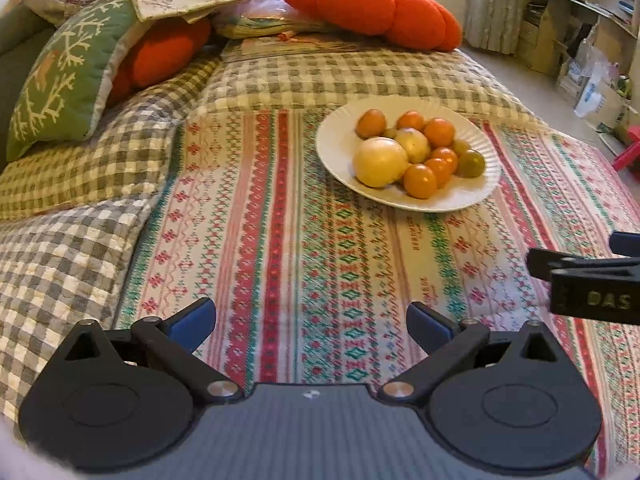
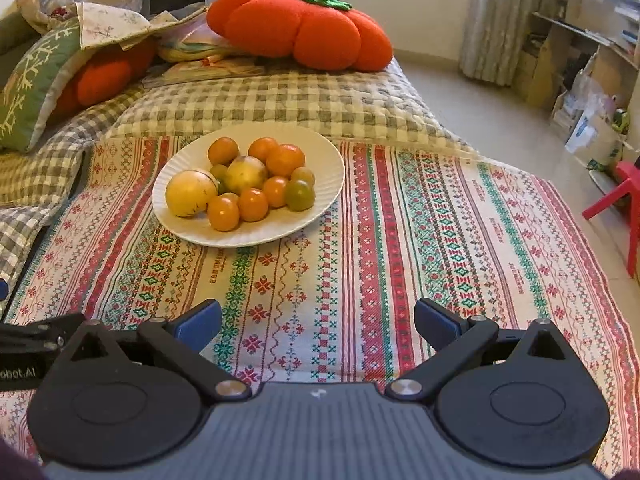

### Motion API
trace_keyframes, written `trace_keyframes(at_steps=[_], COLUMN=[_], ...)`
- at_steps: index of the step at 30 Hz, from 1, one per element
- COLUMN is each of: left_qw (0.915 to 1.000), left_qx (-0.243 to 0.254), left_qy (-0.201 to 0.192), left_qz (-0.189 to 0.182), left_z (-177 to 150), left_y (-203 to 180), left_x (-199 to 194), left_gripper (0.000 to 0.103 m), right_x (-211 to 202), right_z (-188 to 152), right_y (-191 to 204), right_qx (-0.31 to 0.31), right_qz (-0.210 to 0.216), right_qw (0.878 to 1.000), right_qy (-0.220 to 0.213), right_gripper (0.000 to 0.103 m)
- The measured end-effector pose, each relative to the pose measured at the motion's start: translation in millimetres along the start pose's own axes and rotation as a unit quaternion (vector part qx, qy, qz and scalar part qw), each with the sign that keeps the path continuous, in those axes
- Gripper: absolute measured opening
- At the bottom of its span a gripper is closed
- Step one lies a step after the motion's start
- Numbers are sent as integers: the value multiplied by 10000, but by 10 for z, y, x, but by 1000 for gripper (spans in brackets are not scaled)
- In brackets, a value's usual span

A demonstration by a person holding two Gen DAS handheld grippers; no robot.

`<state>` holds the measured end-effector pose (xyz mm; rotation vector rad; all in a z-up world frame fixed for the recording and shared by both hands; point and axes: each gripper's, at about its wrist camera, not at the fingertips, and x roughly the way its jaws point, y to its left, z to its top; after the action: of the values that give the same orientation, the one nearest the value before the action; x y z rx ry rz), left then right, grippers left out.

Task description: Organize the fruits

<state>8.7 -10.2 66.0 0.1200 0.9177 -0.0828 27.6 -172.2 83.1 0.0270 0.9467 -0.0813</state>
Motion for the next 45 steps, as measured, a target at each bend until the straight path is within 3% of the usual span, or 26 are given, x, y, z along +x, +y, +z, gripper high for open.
trace_keyframes(at_steps=[45], left_qw=[10000], left_qx=[-3], left_qy=[36], left_qz=[39], left_z=[-24], left_y=[-16], left_x=[-7], left_gripper=[96], right_x=[-35], right_z=[-64], right_y=[89], right_qx=[-237], right_qz=[-59], right_qw=[9997], right_qy=[-36], right_gripper=[103])
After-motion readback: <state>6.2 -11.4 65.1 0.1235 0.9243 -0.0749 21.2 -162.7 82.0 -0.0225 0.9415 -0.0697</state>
